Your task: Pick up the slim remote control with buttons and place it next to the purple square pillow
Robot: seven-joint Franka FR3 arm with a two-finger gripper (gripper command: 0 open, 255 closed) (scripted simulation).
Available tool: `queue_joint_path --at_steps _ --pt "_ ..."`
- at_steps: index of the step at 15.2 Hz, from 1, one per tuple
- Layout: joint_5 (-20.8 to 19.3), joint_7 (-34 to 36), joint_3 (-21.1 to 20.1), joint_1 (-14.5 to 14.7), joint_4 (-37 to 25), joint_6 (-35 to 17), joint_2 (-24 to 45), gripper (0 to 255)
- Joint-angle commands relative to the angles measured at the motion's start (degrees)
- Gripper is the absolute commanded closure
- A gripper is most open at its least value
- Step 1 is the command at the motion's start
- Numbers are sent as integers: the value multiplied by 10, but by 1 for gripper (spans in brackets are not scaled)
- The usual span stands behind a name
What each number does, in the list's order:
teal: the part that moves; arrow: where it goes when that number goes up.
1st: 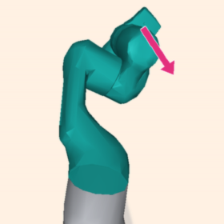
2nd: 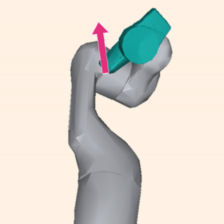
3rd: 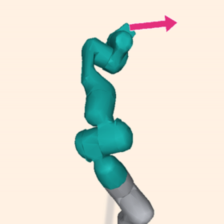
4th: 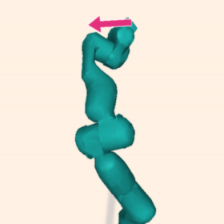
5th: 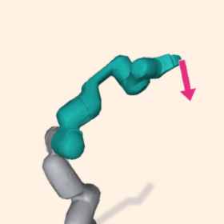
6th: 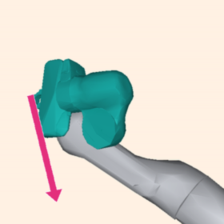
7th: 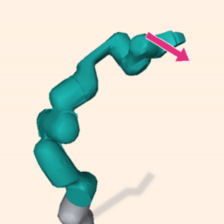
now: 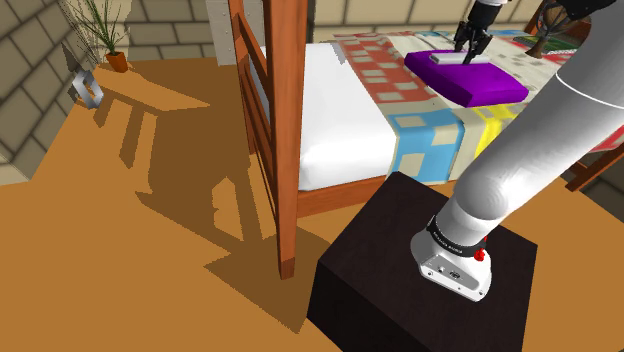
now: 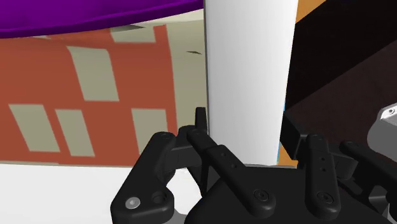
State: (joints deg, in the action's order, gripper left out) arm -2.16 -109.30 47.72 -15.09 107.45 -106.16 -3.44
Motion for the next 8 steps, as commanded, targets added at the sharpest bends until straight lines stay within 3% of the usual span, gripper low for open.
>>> queue_joint_path --at_steps 1,8 --pt "2 -31 16 -13 0 -3 3 255" --pt "45 -154 76 -65 -38 5 54 255"
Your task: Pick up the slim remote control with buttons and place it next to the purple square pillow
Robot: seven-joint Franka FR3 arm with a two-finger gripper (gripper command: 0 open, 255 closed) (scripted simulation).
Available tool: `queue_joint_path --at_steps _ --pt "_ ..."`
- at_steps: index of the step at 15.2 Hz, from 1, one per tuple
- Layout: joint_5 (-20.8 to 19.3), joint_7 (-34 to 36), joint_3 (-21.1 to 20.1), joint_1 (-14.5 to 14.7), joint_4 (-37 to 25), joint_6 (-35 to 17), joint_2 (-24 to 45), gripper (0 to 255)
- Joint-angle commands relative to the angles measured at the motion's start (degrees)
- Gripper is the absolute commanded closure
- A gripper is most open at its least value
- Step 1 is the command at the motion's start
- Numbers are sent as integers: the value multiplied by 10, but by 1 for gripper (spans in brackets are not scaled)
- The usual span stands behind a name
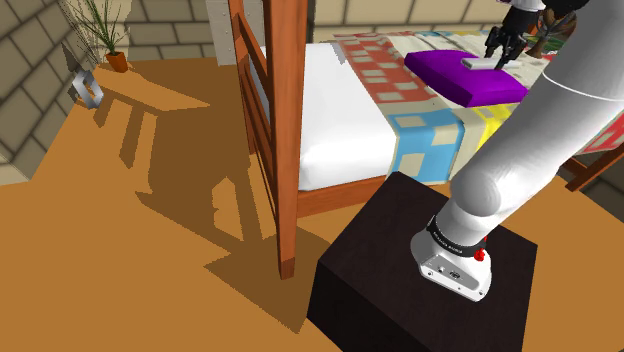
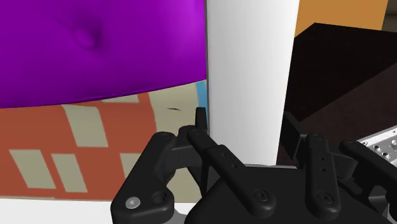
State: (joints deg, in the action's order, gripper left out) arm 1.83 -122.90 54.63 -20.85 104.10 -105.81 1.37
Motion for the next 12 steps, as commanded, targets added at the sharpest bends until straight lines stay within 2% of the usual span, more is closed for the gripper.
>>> queue_joint_path --at_steps 1,5,9,12 --pt "16 -38 15 -18 -12 3 18 255" --pt "69 -122 37 -70 -54 17 76 255" --pt "127 -203 40 -147 -109 39 143 255" --pt "129 -205 37 -146 -87 17 144 255"
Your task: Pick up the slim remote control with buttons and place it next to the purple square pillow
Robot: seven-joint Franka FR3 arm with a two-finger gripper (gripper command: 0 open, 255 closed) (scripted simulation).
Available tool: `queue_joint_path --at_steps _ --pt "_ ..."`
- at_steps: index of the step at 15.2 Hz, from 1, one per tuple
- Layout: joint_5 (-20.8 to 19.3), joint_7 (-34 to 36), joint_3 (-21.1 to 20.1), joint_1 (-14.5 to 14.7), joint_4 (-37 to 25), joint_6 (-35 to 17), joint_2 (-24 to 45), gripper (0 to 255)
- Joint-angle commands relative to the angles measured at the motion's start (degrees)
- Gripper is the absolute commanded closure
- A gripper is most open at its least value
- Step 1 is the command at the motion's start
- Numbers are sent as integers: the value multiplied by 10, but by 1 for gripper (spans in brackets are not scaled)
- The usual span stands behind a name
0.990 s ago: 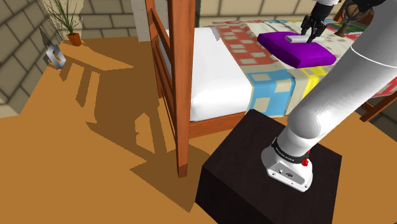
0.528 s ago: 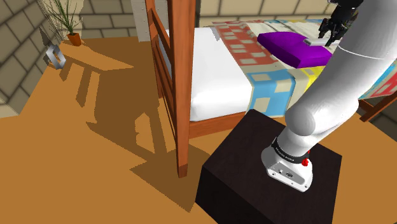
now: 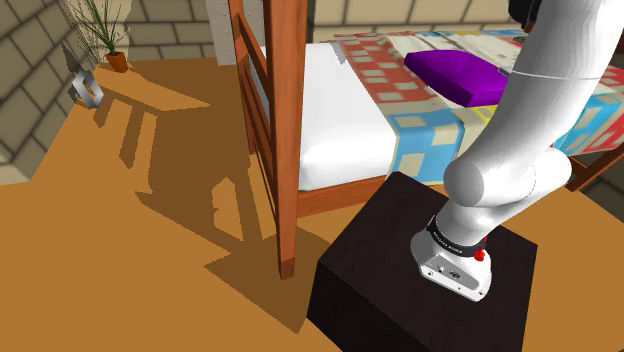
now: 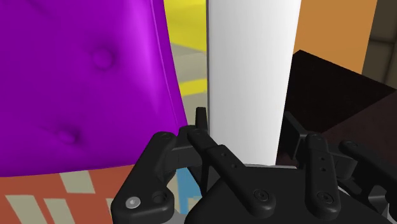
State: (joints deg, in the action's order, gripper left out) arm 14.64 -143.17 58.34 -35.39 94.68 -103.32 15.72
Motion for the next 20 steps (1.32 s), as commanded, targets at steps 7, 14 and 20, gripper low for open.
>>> queue_joint_path --at_steps 7,14,20 --pt "13 -11 -6 0 53 -58 10 255" --pt "32 -25 -16 -6 90 -104 28 255" --pt "54 -39 -28 -15 116 -142 48 255"
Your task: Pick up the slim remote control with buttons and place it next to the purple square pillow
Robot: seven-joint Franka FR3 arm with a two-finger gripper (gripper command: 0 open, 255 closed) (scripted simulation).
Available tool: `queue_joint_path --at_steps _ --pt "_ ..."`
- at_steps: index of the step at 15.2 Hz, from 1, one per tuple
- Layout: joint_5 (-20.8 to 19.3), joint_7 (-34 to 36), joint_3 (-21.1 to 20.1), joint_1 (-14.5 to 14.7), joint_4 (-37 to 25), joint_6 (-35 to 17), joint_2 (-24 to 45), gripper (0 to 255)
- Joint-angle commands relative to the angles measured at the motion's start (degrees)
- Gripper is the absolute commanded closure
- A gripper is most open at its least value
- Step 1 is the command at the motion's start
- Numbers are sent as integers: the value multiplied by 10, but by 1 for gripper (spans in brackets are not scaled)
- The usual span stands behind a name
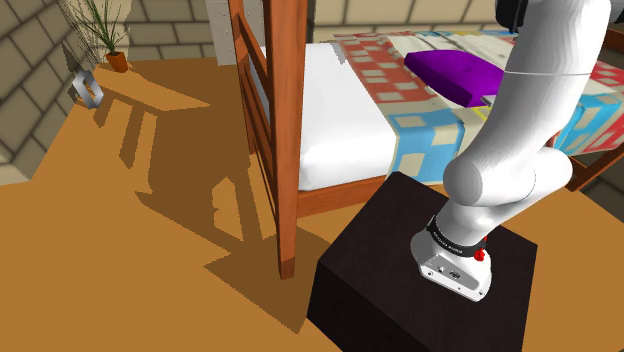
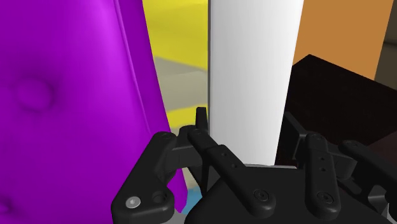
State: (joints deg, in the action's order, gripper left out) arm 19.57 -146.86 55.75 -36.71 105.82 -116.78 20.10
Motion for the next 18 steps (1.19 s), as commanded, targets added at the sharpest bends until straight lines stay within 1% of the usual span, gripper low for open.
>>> queue_joint_path --at_steps 1,11,17,18 --pt "8 -5 -5 -3 9 -14 7 255" --pt "52 -33 -34 -26 40 -71 49 255" --pt "86 -54 -59 -44 53 -107 80 255" --pt "86 -54 -59 -45 53 -107 80 255"
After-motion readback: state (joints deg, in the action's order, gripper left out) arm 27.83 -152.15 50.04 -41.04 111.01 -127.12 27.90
